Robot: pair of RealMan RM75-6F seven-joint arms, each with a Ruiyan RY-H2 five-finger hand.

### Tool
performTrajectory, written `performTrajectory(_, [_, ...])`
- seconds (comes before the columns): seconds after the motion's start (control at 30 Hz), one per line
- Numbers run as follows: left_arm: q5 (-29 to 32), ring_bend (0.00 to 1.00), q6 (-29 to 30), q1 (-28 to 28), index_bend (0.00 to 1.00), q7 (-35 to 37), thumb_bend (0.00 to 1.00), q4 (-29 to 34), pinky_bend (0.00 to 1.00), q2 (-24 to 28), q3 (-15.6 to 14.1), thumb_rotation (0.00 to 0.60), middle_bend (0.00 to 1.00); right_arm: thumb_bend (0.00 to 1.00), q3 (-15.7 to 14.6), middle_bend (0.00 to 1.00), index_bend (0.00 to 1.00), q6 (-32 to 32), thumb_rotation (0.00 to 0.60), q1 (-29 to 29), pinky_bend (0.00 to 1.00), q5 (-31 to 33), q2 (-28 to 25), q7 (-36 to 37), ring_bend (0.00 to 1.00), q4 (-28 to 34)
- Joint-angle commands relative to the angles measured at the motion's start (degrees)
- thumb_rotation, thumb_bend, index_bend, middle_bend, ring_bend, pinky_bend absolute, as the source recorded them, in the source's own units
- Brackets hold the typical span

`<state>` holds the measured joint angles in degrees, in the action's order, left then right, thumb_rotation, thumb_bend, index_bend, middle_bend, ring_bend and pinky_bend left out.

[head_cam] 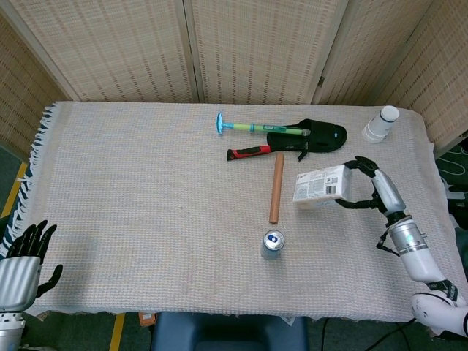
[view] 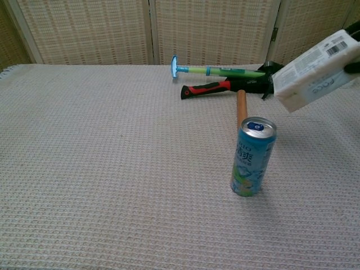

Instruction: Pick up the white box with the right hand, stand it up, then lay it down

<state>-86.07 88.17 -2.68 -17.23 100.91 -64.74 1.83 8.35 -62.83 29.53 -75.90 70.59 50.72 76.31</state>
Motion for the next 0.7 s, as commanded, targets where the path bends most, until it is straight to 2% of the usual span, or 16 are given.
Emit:
performTrajectory(0.03, [0.20,0.00,-0.23,-0.09,0.10,-0.18,0.34,-0.09,0.15,-0.07,0.03,0.600,0.00,0.23,-2.48,0.41,0.42,-9.51,0.600,-4.02,0.00,-14.01,14.33,30.32,0.22,-29.84])
performTrajectory(0.33, [0.79,0.00,-0.73,-0.28,0.10,-0.62,0.34,-0.28,0.15,-0.30,0.14,0.600,0.00,0.24,-6.24,0.41,0.41,-7.69,0.600,-3.02,0.00,-16.03,23.10,41.32,0.22,-47.42])
performTrajectory(0.5, [1.24,0.00,-1.24,-0.47,0.10,-1.00,0.34,-0.47,0.15,-0.49,0.15,0.600,0.00,0.25,-6.42,0.41,0.41,-7.95,0.600,-2.90,0.00,-15.62,26.91,41.32,0.22,-53.36])
performTrajectory(0.7, [1.78,0.00,-1.52,-0.57,0.10,-1.16,0.34,-0.64,0.15,-0.59,0.27,0.600,0.00,0.26,-5.78,0.41,0.41,-7.79,0.600,-2.87,0.00,-14.30,30.76,36.10,0.22,-59.02])
